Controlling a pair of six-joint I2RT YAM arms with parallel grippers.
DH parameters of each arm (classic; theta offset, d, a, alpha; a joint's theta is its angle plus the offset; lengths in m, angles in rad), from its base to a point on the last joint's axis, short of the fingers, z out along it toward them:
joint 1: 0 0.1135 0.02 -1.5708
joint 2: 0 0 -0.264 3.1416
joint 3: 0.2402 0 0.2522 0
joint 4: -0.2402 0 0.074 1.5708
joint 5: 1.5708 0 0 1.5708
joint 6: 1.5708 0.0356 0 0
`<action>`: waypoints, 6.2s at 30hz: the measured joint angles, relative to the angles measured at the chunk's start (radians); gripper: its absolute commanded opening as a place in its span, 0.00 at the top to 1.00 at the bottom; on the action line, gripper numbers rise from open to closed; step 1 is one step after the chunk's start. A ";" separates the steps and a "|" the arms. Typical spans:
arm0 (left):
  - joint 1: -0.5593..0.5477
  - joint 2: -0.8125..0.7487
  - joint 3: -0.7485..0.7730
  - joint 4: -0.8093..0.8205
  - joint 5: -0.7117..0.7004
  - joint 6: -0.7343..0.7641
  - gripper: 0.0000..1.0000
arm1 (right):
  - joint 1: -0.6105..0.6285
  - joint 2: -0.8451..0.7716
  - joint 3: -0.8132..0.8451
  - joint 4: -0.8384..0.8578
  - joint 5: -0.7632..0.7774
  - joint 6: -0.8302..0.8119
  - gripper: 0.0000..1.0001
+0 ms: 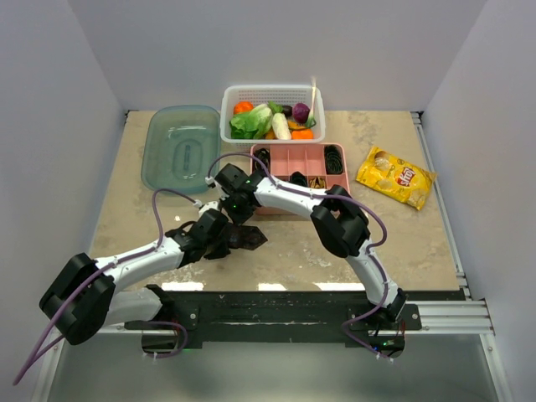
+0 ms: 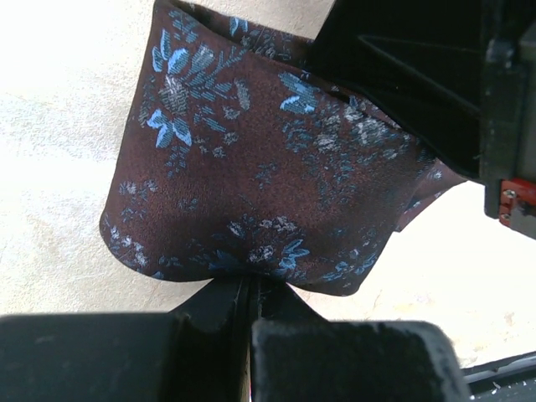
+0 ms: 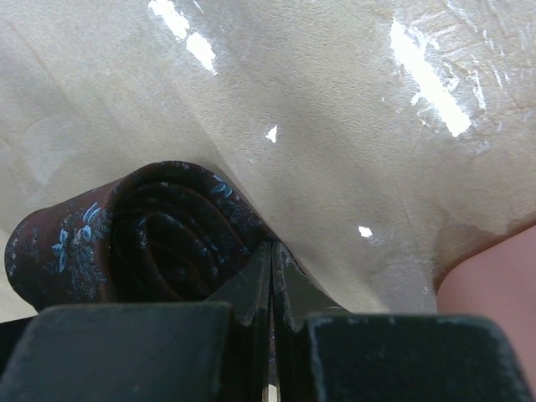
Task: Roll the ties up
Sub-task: Roll the tie at the center of the board.
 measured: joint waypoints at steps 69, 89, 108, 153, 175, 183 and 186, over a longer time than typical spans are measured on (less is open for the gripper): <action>0.648 -0.090 0.081 0.009 0.618 0.164 0.10 | 0.011 -0.337 -0.307 0.215 -0.026 0.039 1.00; 0.676 0.127 -0.057 0.312 0.808 0.175 0.17 | 0.011 -0.254 -0.361 0.284 -0.028 0.039 1.00; 0.552 0.213 -0.085 0.543 0.755 0.174 0.57 | 0.009 -0.222 -0.344 0.301 -0.049 0.037 1.00; 0.026 0.299 0.467 -0.391 -0.424 0.285 0.90 | -0.150 -0.495 -0.558 0.351 -0.133 0.106 1.00; -0.175 0.619 0.637 -0.605 -0.698 0.073 0.75 | -0.211 -0.645 -0.756 0.361 -0.105 0.148 1.00; -0.182 0.551 0.602 -0.497 -0.553 0.108 0.37 | -0.206 -0.700 -0.769 0.366 -0.102 0.152 1.00; -0.185 0.540 0.594 -0.448 -0.480 0.114 0.30 | -0.207 -0.721 -0.772 0.367 -0.101 0.152 1.00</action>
